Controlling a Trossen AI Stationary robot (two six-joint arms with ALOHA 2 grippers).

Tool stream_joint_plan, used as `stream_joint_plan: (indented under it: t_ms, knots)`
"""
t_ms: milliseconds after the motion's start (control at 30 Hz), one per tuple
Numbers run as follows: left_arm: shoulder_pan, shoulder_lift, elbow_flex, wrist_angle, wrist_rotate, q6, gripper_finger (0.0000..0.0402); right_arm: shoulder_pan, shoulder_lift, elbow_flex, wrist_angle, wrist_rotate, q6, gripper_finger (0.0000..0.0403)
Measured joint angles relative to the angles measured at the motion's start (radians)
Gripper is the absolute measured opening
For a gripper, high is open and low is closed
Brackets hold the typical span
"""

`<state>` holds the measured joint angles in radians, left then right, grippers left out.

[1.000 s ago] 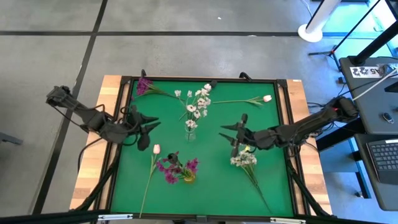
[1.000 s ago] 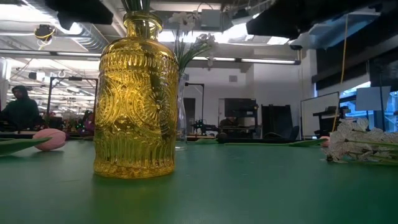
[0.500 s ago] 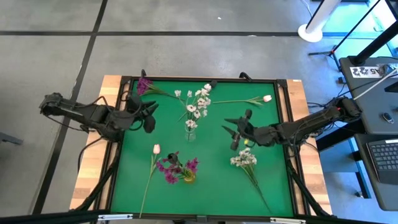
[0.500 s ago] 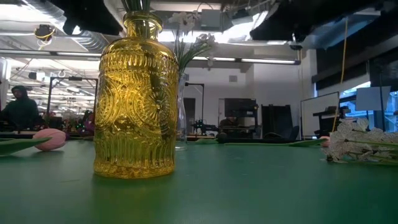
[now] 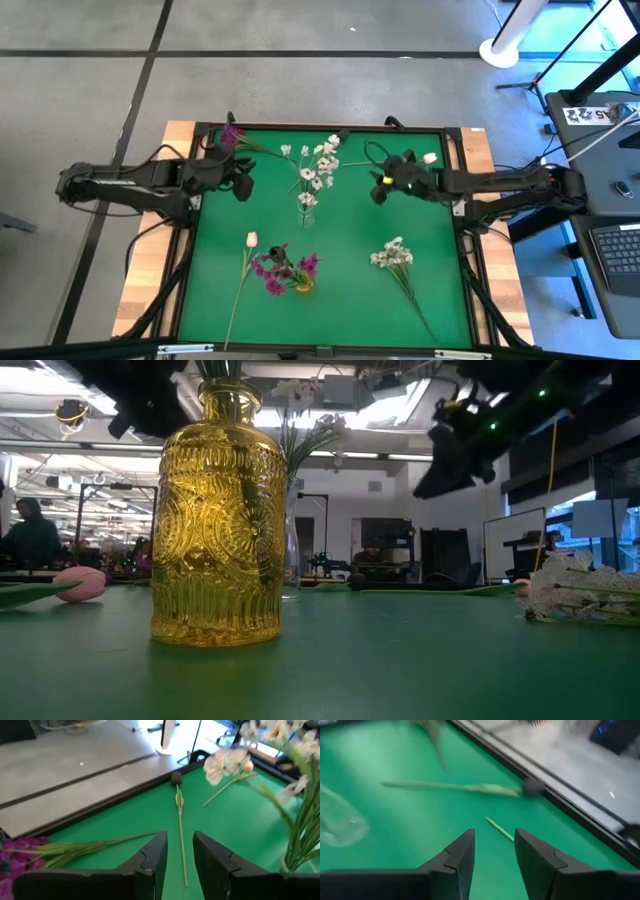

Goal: Sort flowers into vase by color
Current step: Put the white flower into the transparent vase

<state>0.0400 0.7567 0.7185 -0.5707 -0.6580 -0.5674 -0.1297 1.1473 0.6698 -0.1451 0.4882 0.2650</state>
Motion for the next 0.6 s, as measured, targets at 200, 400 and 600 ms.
stream_joint_plan:
  t_ms: [200, 400, 600]
  knots:
    - [0.014, 0.002, 0.0, -0.025, 0.063, 0.0, 0.0089, -0.14, 0.003, 0.157, -0.361, -0.032, -0.081, 0.0138]
    - [0.013, 0.003, 0.0, -0.024, 0.137, -0.019, 0.0089, -0.178, 0.002, 0.296, -0.626, -0.268, -0.033, 0.0138]
    - [-0.023, 0.003, 0.0, -0.024, 0.156, -0.026, 0.0089, -0.038, 0.002, 0.299, -0.768, -0.278, 0.067, 0.0138]
